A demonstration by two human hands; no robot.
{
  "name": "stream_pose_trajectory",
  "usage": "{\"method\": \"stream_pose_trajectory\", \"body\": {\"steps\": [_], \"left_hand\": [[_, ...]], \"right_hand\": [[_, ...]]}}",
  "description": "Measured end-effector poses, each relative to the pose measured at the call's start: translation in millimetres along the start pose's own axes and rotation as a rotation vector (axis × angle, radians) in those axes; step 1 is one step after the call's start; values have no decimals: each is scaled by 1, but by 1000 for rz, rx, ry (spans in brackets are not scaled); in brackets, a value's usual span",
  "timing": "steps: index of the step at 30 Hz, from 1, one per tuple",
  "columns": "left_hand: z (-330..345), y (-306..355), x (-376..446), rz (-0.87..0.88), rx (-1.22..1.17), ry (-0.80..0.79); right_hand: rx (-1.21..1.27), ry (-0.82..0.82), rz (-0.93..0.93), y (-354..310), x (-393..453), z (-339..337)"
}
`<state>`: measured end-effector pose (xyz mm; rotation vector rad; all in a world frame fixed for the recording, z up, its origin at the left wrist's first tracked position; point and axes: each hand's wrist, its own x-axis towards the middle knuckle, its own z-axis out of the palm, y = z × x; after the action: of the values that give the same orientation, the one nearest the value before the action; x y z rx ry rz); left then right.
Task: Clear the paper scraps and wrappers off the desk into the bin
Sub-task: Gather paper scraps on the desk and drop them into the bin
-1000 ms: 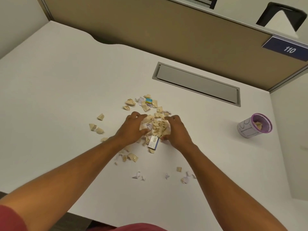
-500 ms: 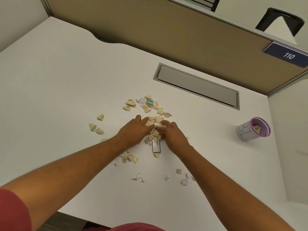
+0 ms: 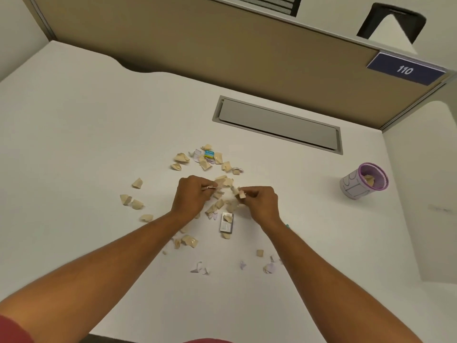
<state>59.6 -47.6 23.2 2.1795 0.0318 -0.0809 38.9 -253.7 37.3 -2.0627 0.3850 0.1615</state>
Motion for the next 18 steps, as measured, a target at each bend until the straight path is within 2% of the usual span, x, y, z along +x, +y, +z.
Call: {"method": "stream_pose_trajectory", "body": {"steps": [3, 5, 8, 12, 18], "left_hand": [[9, 23, 3, -208, -379, -47], [17, 41, 5, -274, -565, -78], [38, 68, 8, -297, -704, -167], [78, 114, 13, -263, -744, -279], [149, 208, 32, -109, -609, -413]], "right_hand": [[499, -64, 278, 4, -1, -23], [728, -104, 344, 8, -4, -43], [940, -94, 364, 20, -6, -80], [1061, -44, 341, 41, -12, -137], [1017, 64, 362, 81, -35, -185]]}}
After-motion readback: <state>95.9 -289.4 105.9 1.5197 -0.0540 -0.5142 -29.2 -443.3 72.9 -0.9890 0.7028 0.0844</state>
